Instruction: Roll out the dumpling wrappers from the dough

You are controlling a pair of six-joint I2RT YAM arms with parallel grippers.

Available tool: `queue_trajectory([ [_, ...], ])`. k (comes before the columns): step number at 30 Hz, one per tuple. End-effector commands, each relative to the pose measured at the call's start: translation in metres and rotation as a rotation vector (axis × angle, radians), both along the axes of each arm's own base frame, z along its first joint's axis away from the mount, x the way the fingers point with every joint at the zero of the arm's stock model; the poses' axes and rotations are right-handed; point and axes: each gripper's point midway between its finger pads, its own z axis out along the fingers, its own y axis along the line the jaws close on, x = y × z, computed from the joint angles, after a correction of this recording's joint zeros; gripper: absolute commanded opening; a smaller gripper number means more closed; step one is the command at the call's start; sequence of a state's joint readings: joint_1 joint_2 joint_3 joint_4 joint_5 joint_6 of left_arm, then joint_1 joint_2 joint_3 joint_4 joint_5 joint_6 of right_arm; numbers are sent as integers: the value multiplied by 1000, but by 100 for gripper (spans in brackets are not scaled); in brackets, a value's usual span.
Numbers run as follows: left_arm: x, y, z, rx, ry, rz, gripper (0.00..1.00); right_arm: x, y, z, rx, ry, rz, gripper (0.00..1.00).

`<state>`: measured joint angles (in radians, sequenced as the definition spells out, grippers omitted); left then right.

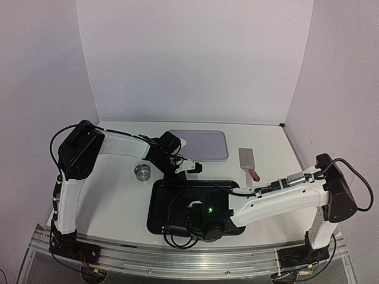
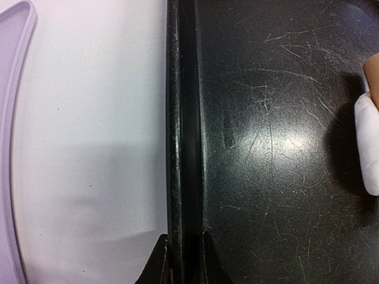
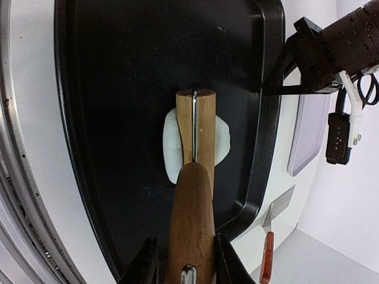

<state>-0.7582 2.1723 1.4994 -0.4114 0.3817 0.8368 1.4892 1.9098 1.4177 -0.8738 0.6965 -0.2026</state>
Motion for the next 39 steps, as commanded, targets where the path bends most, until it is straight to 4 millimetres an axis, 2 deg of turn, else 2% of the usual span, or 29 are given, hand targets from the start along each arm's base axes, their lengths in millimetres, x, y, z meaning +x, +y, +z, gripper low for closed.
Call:
queue_trajectory([
  [1, 29, 6, -2, 49, -152, 2, 0, -51, -13, -49, -90, 278, 27, 0],
  [4, 29, 7, -3, 59, -156, -2, 0, -81, -31, -53, -121, 310, 28, 0],
  [7, 29, 9, -3, 61, -156, -3, 0, -99, -39, -54, -123, 341, 23, 0],
  [12, 26, 12, -5, 70, -150, -1, 0, -98, -42, -57, -148, 329, 31, 0],
  [19, 29, 10, -2, 67, -160, -1, 0, -108, -49, -61, -188, 366, 37, 0],
  [24, 30, 10, -2, 66, -161, -2, 0, -122, -64, -64, -238, 372, 43, 0],
  [29, 30, 11, -4, 68, -158, 0, 0, -124, -68, -60, -257, 359, 44, 0],
  [35, 30, 11, -4, 65, -158, 1, 0, -112, -60, -38, -197, 284, 51, 0],
  [37, 30, 11, -4, 67, -161, -1, 0, -105, -53, -21, -150, 249, 52, 0],
  [39, 32, 11, -4, 68, -165, 1, 0, -94, -43, 6, -79, 197, 63, 0],
])
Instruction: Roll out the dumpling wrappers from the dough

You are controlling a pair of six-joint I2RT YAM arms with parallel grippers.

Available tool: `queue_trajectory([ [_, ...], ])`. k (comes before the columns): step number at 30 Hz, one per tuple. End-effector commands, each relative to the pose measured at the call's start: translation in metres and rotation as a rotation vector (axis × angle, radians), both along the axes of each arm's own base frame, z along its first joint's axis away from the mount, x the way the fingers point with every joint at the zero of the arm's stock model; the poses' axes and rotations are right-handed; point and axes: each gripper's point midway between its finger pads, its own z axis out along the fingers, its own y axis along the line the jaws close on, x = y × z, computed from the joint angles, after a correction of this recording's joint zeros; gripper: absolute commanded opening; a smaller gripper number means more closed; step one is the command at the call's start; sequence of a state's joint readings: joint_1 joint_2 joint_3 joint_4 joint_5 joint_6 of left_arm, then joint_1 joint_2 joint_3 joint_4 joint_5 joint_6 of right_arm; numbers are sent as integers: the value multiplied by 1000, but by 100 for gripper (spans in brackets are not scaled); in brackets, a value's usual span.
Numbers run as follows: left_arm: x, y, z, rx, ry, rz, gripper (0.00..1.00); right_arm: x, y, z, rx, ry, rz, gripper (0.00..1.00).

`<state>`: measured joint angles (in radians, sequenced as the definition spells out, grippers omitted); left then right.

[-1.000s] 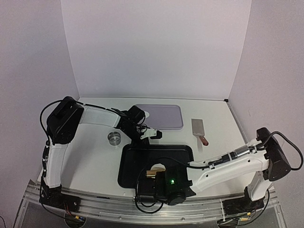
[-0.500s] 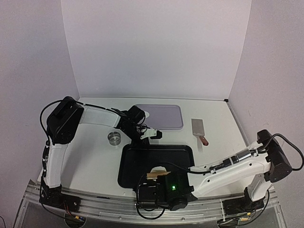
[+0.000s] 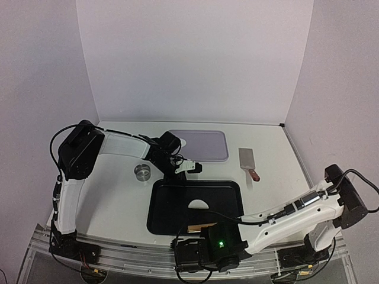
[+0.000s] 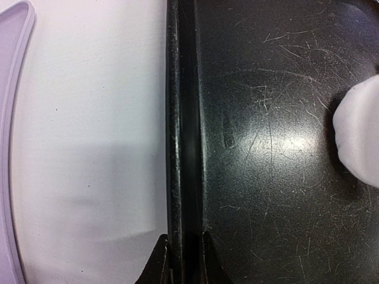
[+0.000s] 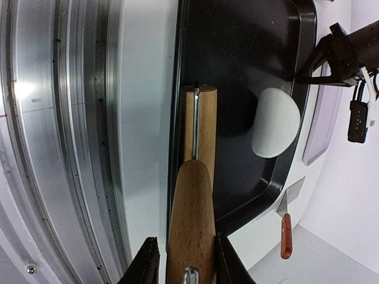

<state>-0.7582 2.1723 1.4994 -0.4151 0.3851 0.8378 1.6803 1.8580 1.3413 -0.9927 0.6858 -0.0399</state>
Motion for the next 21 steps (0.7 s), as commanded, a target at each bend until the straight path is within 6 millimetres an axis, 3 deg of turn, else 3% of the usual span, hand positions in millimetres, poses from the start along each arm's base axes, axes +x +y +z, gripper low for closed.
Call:
queue_trajectory([
  [1, 33, 11, -3, 67, -173, 3, 0, -21, -10, 23, 0, 160, 12, 0],
  [7, 35, 9, 0, 62, -183, 0, 0, 4, 15, 98, 118, 32, 126, 0],
  [10, 36, 9, 1, 64, -186, 0, 0, 26, 14, 111, 99, 3, 159, 0],
  [14, 36, 8, 3, 64, -182, -1, 0, 45, 11, 93, -30, 20, 285, 0],
  [21, 34, 11, -1, 82, -167, 0, 0, 73, 26, 63, -31, 87, 394, 0],
])
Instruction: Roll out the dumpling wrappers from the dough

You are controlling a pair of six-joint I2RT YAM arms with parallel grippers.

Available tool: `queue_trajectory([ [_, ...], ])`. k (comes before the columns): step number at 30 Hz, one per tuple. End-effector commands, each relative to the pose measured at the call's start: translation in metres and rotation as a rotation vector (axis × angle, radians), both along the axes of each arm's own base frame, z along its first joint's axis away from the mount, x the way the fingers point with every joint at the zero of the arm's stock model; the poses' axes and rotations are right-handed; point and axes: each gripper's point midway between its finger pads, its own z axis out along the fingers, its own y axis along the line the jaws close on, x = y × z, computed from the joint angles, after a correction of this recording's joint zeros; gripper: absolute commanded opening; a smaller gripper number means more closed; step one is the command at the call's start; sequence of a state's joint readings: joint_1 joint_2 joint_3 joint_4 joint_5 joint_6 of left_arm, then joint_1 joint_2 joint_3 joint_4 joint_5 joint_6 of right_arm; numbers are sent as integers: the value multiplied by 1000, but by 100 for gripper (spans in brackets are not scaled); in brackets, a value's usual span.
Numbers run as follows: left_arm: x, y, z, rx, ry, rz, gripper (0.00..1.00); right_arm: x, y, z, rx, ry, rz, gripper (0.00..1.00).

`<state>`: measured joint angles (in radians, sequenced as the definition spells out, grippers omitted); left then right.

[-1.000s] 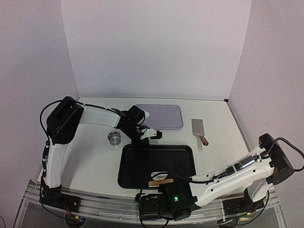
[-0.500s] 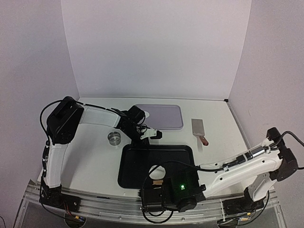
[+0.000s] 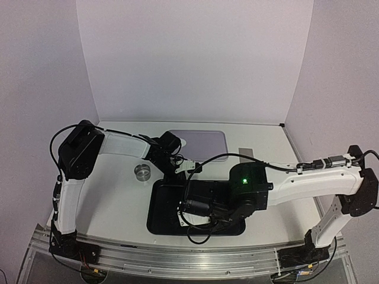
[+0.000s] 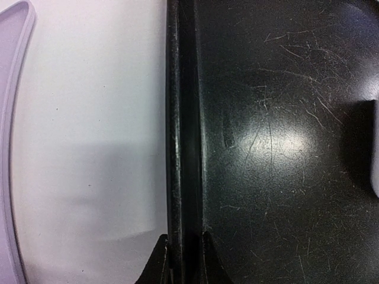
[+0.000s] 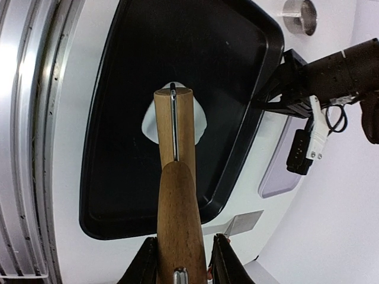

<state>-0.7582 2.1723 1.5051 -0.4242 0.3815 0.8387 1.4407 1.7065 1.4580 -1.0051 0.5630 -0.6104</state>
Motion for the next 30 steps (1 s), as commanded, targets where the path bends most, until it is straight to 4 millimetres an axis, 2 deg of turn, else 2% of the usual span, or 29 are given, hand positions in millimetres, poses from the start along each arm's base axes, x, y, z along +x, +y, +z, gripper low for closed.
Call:
queue_trajectory([
  [1, 33, 11, -3, 79, -164, 0, 0, 8, 23, -12, 16, 41, 148, 0],
  [11, 34, 9, -13, 92, -146, -2, 0, -3, 5, -81, -66, 172, 162, 0],
  [18, 33, 9, -15, 96, -140, -10, 0, -3, 1, -93, -53, 211, 123, 0],
  [24, 34, 7, -14, 85, -135, -8, 0, -5, -3, -117, -89, 269, 71, 0],
  [26, 33, 7, -14, 87, -135, -12, 0, -10, -13, -119, -92, 278, 37, 0],
  [30, 33, 9, -15, 91, -141, -24, 0, -33, -47, -122, -139, 299, -5, 0],
])
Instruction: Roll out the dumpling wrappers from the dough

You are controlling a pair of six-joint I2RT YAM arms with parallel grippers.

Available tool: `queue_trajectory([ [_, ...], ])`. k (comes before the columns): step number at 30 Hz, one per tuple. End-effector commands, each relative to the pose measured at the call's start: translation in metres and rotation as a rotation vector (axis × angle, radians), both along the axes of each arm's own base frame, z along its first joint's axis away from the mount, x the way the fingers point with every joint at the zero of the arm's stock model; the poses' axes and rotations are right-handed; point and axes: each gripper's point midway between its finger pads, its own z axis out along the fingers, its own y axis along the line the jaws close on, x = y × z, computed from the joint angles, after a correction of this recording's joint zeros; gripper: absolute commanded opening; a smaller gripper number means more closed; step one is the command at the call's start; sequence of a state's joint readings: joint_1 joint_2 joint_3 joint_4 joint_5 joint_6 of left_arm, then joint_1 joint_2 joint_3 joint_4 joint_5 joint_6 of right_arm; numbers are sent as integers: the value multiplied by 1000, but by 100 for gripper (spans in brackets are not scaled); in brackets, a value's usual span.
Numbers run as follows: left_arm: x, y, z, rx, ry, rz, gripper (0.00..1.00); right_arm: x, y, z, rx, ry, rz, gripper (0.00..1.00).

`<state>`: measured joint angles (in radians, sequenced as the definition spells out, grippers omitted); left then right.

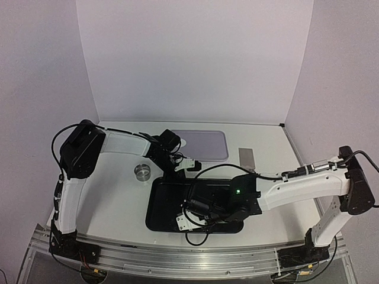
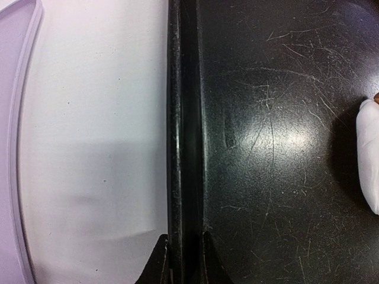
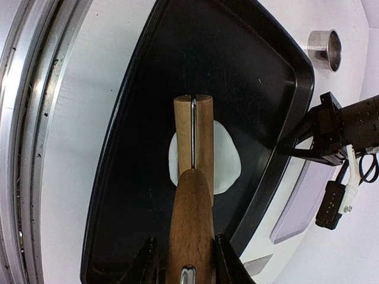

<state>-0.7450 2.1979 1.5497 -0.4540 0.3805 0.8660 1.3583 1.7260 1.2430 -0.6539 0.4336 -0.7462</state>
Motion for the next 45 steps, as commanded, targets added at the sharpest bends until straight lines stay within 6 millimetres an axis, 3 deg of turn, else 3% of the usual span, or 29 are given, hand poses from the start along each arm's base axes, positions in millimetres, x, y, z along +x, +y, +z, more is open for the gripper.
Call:
queue_trajectory([
  [1, 24, 8, -14, 81, -137, -15, 0, -51, -69, -62, -229, 227, -72, 0],
  [5, 25, 8, -16, 85, -143, -17, 0, -41, -70, -65, -263, 192, -54, 0],
  [10, 18, 7, -22, 95, -132, -37, 0, 10, -21, -60, -180, 119, -70, 0],
  [12, 16, 7, -23, 95, -126, -38, 0, 19, -8, -59, -167, 101, -78, 0],
  [14, 15, 6, -22, 91, -122, -37, 0, 14, -8, -62, -167, 118, -84, 0],
  [19, 16, 6, -22, 84, -117, -35, 0, -29, -51, -67, -239, 146, -94, 0],
  [22, 19, 6, -21, 79, -126, -31, 0, -52, -65, -64, -261, 161, -114, 0],
  [24, 20, 6, -21, 77, -129, -31, 0, -54, -69, -64, -269, 162, -137, 0],
  [27, 19, 10, -26, 93, -137, -35, 0, -34, -63, -67, -285, 144, -145, 0],
  [31, 17, 11, -28, 96, -128, -34, 0, 8, -33, -60, -237, 98, -146, 0],
  [35, 14, 8, -28, 94, -127, -42, 0, 23, -11, -58, -205, 92, -142, 0],
  [38, 13, 4, -24, 79, -118, -37, 0, 13, -10, -61, -191, 117, -161, 0],
  [45, 13, 8, -25, 76, -103, -31, 0, -46, -59, -70, -261, 156, -225, 0],
])
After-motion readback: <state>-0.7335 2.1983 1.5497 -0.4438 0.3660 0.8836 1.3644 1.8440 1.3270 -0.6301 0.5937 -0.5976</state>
